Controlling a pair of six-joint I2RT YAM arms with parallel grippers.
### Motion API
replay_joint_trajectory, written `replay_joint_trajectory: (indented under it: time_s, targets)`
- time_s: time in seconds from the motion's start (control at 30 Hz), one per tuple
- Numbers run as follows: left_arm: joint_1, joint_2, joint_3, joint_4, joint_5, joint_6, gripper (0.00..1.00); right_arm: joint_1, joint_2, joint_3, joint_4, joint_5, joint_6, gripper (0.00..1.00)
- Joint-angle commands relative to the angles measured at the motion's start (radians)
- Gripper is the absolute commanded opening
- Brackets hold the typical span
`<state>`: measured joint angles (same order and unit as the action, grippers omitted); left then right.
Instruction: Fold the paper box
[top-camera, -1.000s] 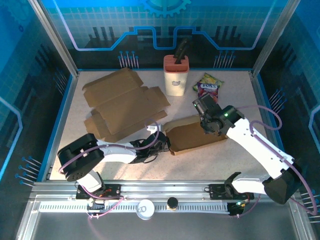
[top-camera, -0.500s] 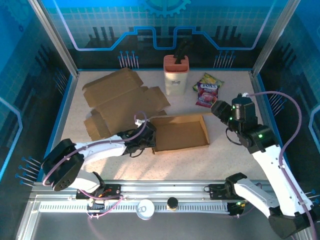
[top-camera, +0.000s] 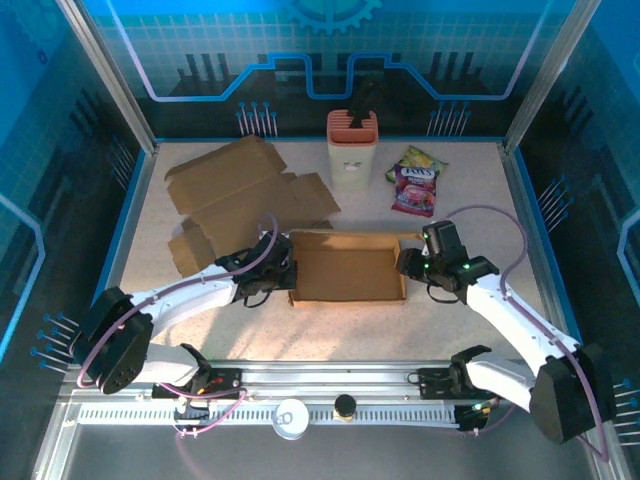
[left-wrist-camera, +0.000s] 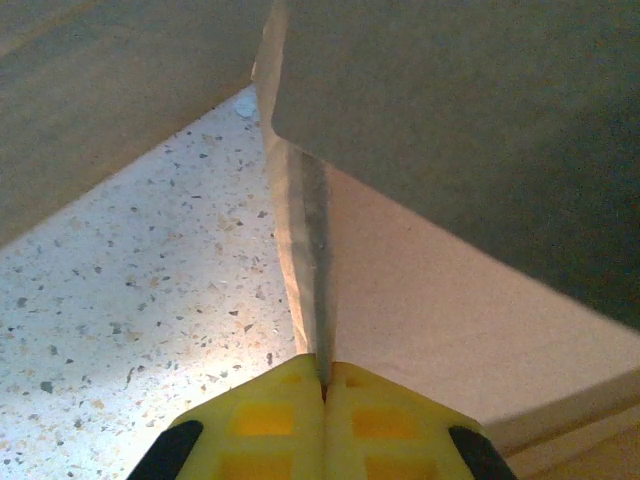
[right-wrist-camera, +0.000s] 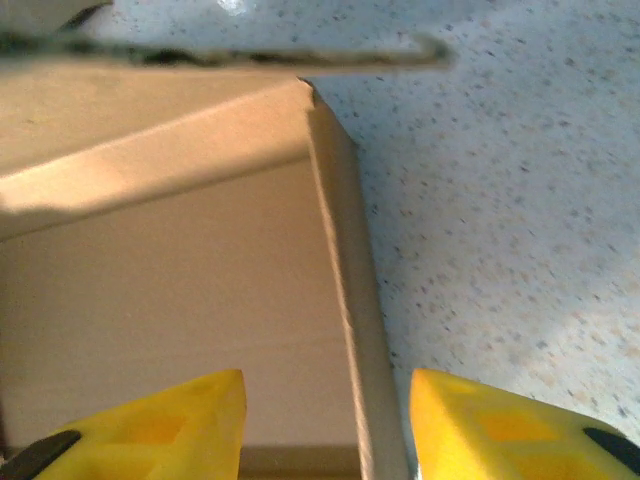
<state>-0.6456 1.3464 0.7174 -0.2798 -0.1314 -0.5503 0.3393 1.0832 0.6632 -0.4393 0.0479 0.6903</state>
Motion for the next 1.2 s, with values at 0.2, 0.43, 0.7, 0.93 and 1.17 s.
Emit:
replay_joint_trajectory:
  time_s: [0.2, 0.43, 0.7, 0.93, 1.17]
  targets:
    - [0.009, 0.008, -0.024, 0.024, 0.048, 0.029, 0.0, 0.064, 0.122, -0.023, 0.075, 0.114, -0.016, 0.37]
    - [0.009, -0.001, -0.04, 0.046, 0.055, 0.033, 0.0, 0.099, 0.167, -0.027, 0.098, 0.161, -0.008, 0.33]
    - [0.026, -0.012, -0.046, 0.035, 0.074, 0.03, 0.0, 0.119, -0.091, -0.081, 0.063, 0.213, 0.02, 0.6]
    - [0.038, -0.006, -0.027, 0.016, 0.101, 0.034, 0.0, 0.147, -0.336, -0.262, 0.129, 0.199, 0.065, 0.55]
    - [0.038, 0.012, -0.015, 0.018, 0.106, 0.045, 0.0, 0.138, -0.206, -0.323, 0.316, 0.14, 0.085, 0.57]
